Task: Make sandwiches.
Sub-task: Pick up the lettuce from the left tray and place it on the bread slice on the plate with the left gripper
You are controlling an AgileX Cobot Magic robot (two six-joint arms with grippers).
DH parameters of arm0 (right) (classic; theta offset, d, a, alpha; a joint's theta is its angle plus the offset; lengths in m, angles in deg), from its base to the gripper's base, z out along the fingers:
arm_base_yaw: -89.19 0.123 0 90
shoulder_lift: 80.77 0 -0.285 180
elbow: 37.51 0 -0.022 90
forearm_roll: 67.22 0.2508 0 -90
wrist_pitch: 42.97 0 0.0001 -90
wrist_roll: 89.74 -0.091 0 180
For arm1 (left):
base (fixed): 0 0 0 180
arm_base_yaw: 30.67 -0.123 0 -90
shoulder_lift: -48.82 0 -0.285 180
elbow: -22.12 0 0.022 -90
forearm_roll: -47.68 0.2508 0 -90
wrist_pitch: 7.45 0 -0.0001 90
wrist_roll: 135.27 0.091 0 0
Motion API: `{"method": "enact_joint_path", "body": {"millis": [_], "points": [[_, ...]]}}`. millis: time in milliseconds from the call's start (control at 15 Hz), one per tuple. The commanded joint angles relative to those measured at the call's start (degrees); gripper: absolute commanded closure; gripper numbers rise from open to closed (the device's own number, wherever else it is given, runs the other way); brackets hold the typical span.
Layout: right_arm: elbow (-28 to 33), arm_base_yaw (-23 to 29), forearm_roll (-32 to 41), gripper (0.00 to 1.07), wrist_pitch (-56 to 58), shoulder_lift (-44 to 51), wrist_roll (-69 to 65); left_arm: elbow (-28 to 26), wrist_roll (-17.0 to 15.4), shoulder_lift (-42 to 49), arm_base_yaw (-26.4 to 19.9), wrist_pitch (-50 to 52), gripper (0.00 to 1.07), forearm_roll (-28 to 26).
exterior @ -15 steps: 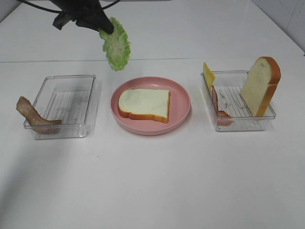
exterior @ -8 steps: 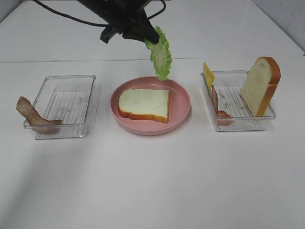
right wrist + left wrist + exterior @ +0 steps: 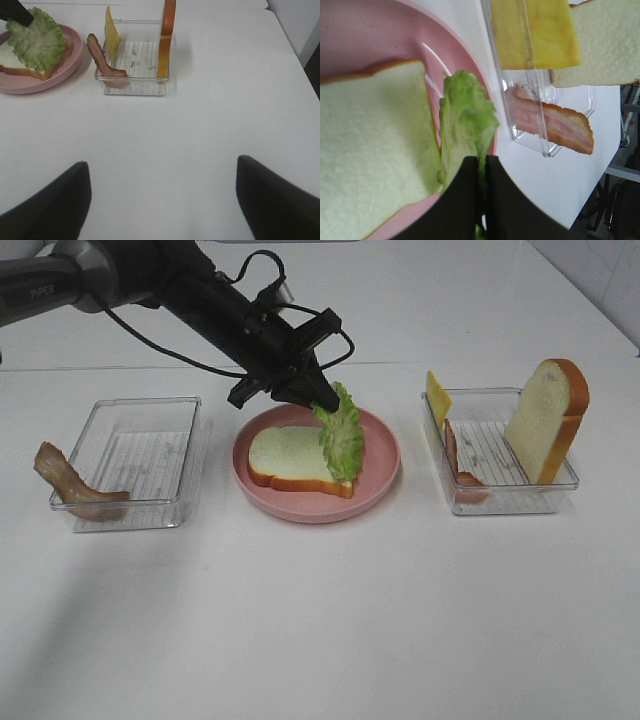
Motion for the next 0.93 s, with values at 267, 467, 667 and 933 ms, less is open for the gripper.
{"method": "enact_joint_path", "body": {"millis": [267, 467, 667, 933], "points": [[0.0, 0.0, 0.1, 0.32, -0.7, 0.7, -0.4, -0.3, -1.7, -0.2, -0.3, -0.4, 1.07, 10.8], [0.0, 0.0, 0.1, 0.32, -0.7, 0.7, -0.4, -0.3, -4.4, -0.2, -0.3, 1.0, 1.07, 16.2], [0.0, 0.0, 0.1, 0.32, -0.7, 0.7, -0.4, -0.3, -6.0, -0.2, -0.3, 2.6, 1.05, 19.0], [0.0, 0.0, 0.1, 0.32, -0.7, 0.7, -0.4, -0.3, -6.0, -0.2, -0.3, 3.0, 0.69, 18.8]]}}
